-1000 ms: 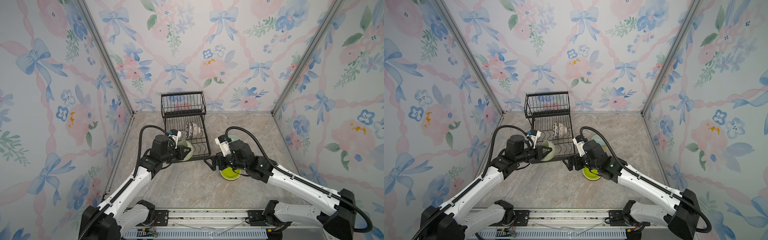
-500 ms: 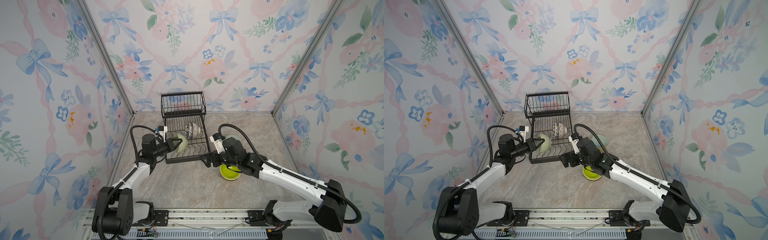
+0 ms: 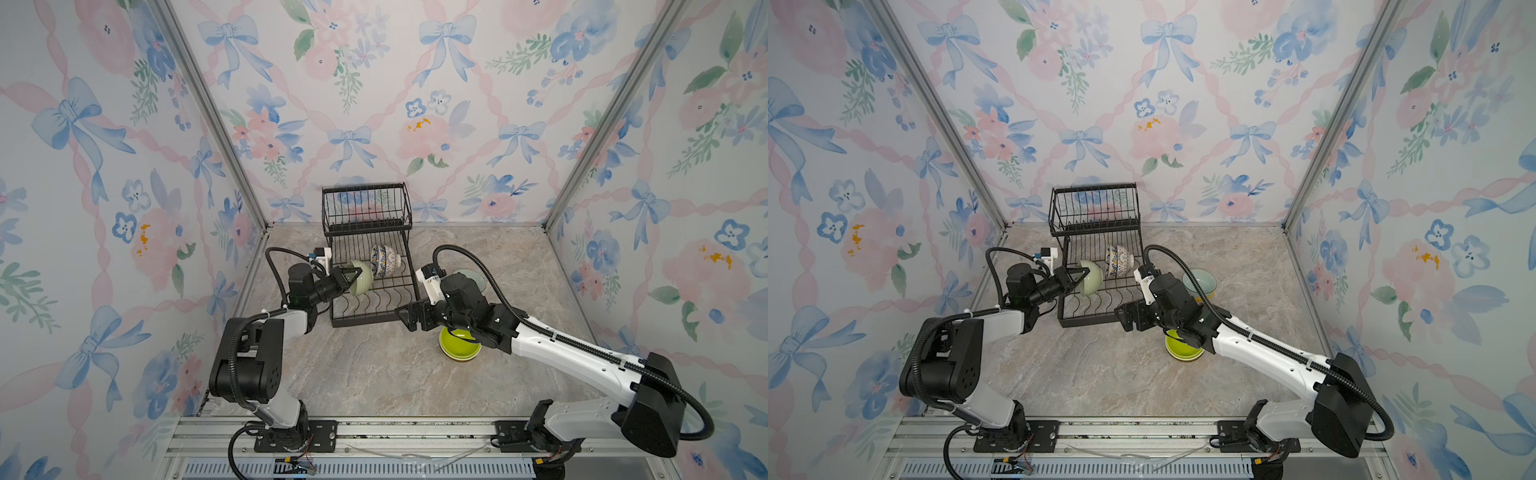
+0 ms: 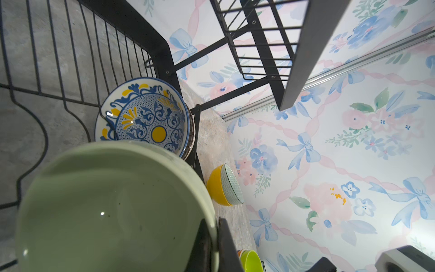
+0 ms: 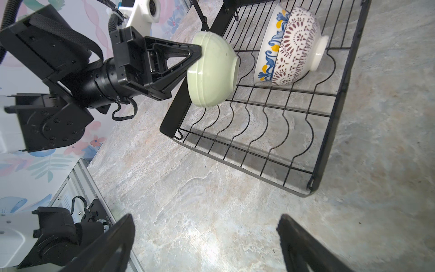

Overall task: Load bowls into a dish rack
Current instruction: Place the bowl in the dish rack.

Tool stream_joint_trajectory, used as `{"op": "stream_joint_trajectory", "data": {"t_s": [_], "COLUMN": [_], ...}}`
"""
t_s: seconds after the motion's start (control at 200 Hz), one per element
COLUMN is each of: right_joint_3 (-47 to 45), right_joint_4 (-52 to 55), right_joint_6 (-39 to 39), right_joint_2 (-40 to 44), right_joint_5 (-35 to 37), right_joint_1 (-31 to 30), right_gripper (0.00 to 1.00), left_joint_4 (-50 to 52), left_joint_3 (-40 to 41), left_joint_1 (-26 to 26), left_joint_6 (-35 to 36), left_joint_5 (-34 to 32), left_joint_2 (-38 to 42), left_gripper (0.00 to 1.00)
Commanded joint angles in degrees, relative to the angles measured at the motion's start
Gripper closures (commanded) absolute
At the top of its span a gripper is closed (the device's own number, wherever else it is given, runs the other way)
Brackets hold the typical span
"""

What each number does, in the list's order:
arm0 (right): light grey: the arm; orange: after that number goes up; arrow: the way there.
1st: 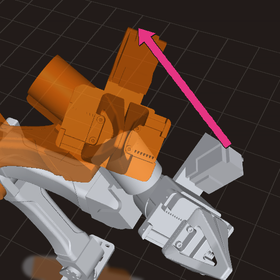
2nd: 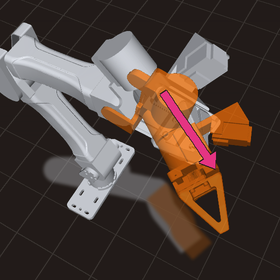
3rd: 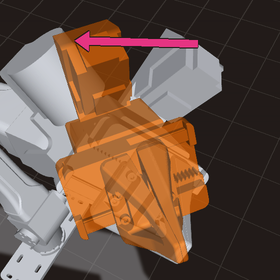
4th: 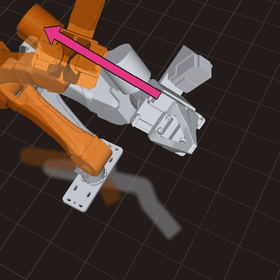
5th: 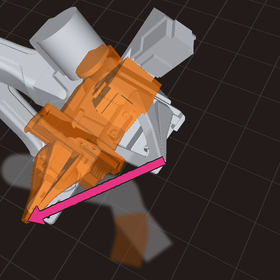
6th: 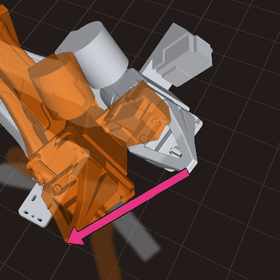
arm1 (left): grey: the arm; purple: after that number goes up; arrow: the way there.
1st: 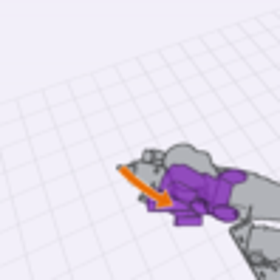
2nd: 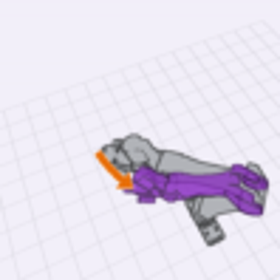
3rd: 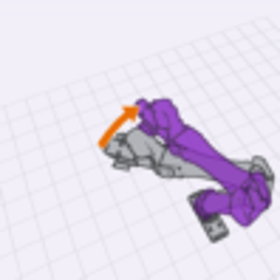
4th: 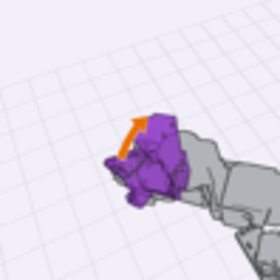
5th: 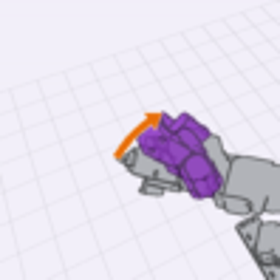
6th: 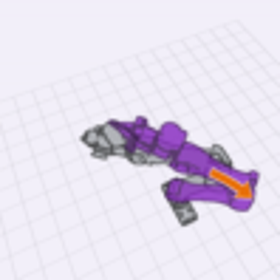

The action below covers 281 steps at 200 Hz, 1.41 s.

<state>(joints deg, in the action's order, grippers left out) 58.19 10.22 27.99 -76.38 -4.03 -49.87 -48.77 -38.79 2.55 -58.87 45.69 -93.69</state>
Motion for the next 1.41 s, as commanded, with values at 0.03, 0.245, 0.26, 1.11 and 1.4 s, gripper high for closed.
{"op": "stream_joint_trajectory", "data": {"t_s": [0.03,0.245,0.26,1.11,1.4], "right_joint_3": [0.78,1.15,1.26,1.29,1.15], "right_joint_4": [-1.19,-1.17,-1.17,1.38,2.15], "right_joint_6": [0.84,0.97,0.93,1.00,0.50], "right_joint_2": [-0.70,-1.27,-1.39,-2.52,-2.29], "right_joint_5": [0.07,-0.19,-0.19,0.90,1.65], "right_joint_1": [0.21,0.01,-0.04,-0.78,-0.95], "right_gripper": [0.04,0.04,0.04,0.04,0.04], "left_joint_4": [-11.63,-14.78,-15.21,-39.86,-45.32], "left_joint_3": [-6.03,-9.92,-10.13,-16.20,-18.08], "left_joint_1": [-0.70,-0.79,-0.79,0.27,1.75], "left_joint_6": [-4.03,-6.16,-6.32,-22.63,-26.63], "left_joint_5": [1.57,2.02,2.16,8.65,10.29], "left_joint_2": [-3.44,-9.93,-10.49,-29.90,-33.56], "left_gripper": [1.00,1.00,1.00,1.00,1.00]}}
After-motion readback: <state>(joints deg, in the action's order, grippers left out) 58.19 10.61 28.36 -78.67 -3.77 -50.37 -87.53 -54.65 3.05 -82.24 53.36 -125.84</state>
